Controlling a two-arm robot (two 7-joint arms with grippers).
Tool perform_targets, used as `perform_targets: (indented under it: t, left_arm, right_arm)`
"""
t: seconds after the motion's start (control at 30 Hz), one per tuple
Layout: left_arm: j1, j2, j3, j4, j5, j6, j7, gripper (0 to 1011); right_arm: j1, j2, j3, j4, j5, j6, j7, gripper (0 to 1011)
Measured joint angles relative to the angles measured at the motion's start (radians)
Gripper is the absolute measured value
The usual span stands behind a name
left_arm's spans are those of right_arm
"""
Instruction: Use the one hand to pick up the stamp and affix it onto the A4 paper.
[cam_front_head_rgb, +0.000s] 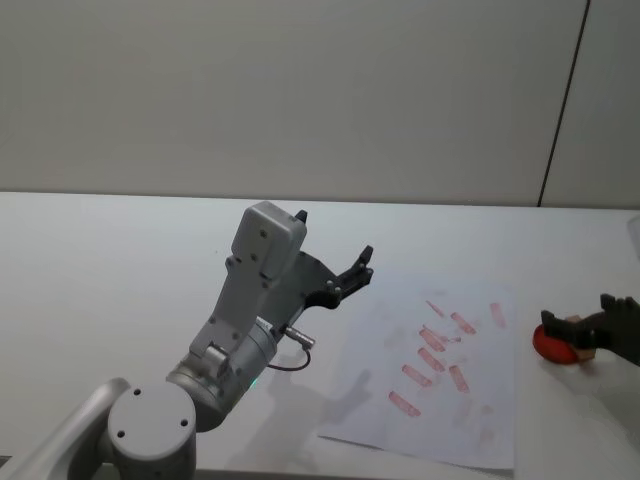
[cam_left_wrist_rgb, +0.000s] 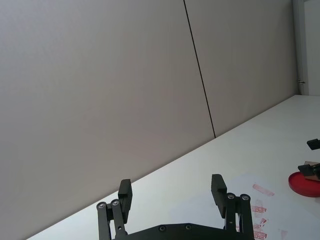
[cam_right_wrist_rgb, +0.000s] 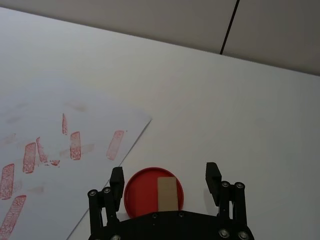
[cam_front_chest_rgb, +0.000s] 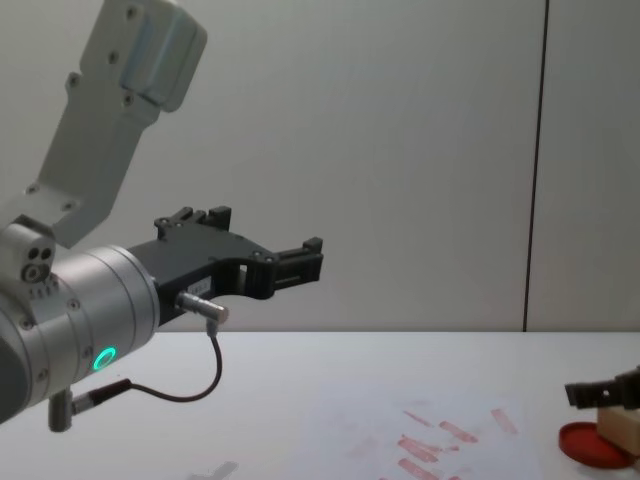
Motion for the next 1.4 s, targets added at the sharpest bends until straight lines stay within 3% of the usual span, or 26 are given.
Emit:
perform_targets:
  t: [0.43,0.77,1.4]
  left_arm:
    - [0.000,0.000,0.000,0.000,0.000,0.000,0.000,1002]
    - [0.000,0.000,0.000,0.000,0.000,0.000,0.000,1002]
    - [0.000,0.000,0.000,0.000,0.000,0.000,0.000,1002]
  right_arm:
    - [-0.036,0.007,0.000,-0.068,0.013,-0.145,-0.004,1001]
    - [-0.074,0.016,-0.008,-0.146,0.033,-0.267,0.052,1001]
    - [-0.116,0.021,-0.031,-0.255,0.059,-0.373,0.167,1001]
